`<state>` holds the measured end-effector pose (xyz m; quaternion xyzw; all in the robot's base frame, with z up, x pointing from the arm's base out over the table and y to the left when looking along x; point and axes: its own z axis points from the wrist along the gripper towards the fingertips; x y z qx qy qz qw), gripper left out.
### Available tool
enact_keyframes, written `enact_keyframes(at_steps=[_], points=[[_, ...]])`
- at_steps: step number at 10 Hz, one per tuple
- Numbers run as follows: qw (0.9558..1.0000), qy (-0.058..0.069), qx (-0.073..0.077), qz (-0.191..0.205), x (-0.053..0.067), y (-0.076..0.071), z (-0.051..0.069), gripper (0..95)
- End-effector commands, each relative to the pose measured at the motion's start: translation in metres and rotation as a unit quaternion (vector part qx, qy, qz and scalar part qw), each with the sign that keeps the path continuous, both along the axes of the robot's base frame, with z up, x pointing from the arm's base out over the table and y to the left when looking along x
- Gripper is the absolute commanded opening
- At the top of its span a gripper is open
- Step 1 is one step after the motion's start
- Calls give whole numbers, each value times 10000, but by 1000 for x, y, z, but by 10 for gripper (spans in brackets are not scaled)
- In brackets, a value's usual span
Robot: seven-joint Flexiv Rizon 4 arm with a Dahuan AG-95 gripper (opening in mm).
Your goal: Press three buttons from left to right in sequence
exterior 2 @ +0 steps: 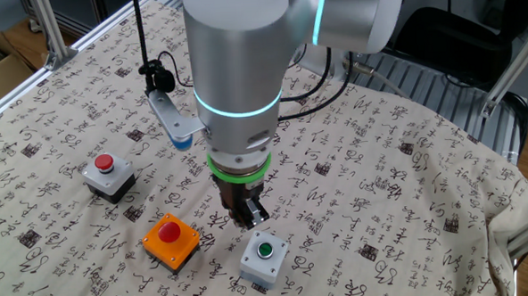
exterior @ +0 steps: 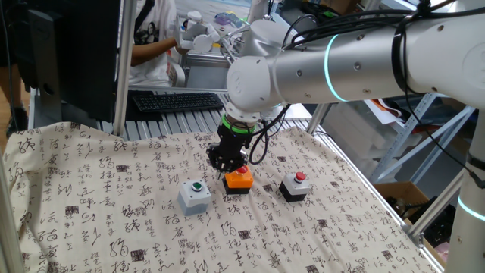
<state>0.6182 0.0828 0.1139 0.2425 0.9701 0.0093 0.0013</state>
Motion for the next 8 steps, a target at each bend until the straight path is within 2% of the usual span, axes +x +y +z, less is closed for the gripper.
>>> enact_keyframes(at_steps=[1, 8], points=[[9999, -11, 49, 122, 0, 0, 0, 0], [9975, -103, 173, 678, 0, 0, 0, 0]])
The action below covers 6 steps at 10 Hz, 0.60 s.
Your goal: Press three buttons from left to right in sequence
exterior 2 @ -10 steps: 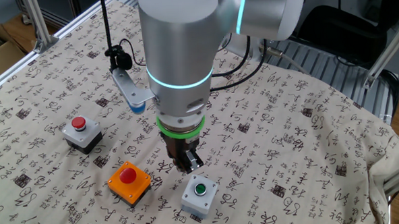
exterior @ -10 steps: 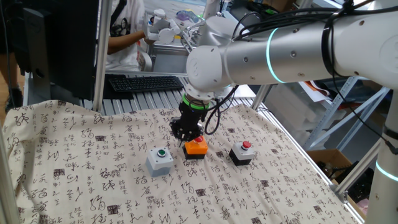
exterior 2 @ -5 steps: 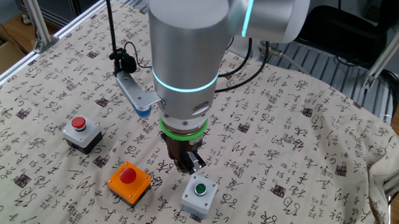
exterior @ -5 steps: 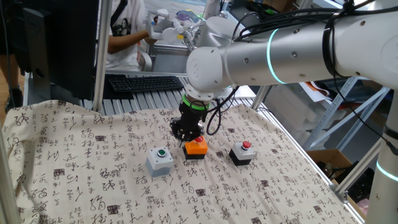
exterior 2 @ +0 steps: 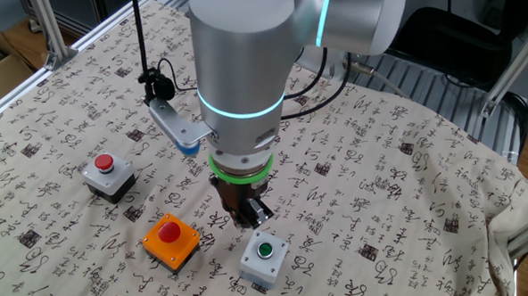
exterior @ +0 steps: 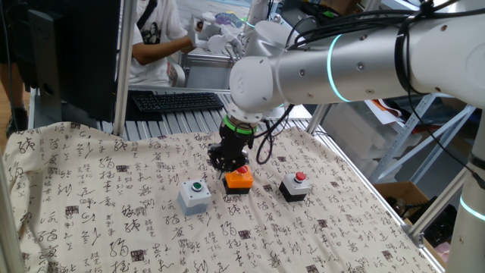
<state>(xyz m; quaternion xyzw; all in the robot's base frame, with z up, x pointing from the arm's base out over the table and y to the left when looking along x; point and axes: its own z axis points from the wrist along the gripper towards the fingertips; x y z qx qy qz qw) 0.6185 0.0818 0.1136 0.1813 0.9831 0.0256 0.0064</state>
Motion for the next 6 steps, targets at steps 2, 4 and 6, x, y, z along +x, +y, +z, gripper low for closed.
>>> enact_keyframes(at_steps=[2, 4, 6], points=[[9999, -19, 46, 128, 0, 1, 0, 0], [9999, -11, 85, 141, 0, 1, 0, 0], [9999, -13, 107, 113, 0, 1, 0, 0]])
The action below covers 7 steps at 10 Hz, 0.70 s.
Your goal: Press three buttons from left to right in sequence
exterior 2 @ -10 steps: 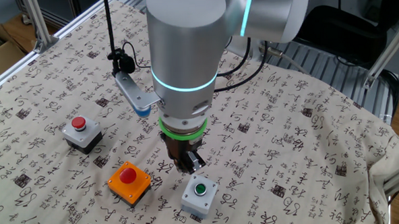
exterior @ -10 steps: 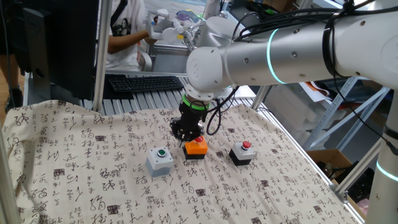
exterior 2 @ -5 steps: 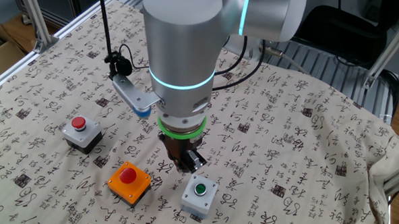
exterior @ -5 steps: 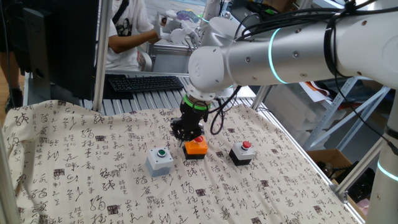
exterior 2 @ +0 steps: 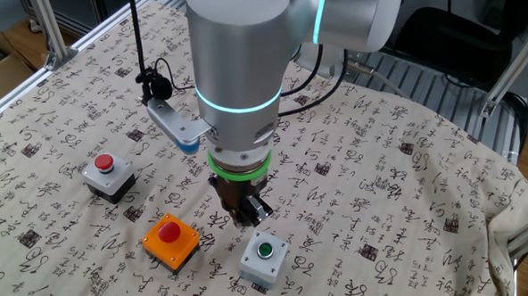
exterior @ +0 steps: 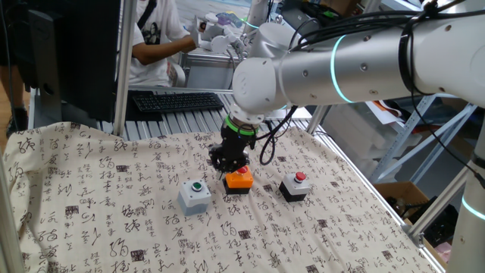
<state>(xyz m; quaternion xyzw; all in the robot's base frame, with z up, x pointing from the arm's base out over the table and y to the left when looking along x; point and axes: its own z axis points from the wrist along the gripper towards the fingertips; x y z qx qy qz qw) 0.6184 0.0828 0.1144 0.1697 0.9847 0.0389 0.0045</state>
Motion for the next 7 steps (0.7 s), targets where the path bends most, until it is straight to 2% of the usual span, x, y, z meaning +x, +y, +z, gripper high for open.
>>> enact_keyframes(at_steps=[1, 3, 7], points=[[10000, -4, -14, 23, 0, 0, 0, 0], [10000, -17, 32, 46, -1, 4, 0, 0], [9999, 53, -22, -125, -3, 27, 0, 0]])
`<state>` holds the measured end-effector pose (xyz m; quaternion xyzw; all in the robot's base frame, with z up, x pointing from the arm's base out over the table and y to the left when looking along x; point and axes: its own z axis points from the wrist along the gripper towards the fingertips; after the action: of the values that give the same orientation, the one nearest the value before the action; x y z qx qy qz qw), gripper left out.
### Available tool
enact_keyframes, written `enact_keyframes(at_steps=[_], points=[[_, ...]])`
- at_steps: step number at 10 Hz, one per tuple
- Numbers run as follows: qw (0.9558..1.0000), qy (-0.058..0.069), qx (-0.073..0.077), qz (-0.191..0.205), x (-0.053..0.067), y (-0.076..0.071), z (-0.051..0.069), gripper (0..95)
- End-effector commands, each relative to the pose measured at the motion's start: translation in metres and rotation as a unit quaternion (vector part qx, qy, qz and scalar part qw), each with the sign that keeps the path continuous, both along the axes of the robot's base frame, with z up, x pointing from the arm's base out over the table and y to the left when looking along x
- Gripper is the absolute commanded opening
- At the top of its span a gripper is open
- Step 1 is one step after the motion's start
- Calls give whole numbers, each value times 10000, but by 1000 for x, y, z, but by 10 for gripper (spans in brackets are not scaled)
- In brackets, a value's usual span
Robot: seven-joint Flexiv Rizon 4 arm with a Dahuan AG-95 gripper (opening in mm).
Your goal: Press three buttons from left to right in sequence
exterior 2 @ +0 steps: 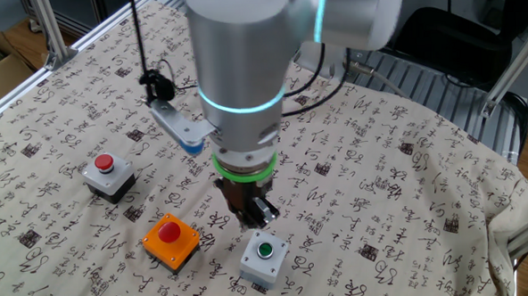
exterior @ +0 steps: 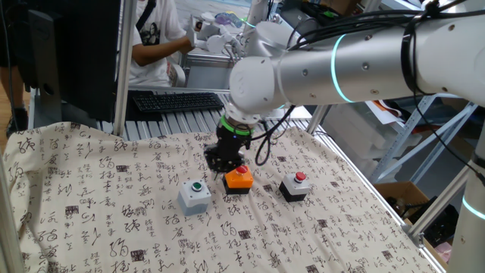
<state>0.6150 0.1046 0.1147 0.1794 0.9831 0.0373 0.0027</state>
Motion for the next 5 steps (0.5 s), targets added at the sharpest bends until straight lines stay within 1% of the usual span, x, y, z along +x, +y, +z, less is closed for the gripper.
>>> enact_keyframes(at_steps=[1, 3, 5], points=[[10000, 23, 10, -63, 0, 9, -2, 0], [9999, 17, 15, -129, 1, 17, -5, 0], [9998, 12, 9, -176, 1, 21, -7, 0]])
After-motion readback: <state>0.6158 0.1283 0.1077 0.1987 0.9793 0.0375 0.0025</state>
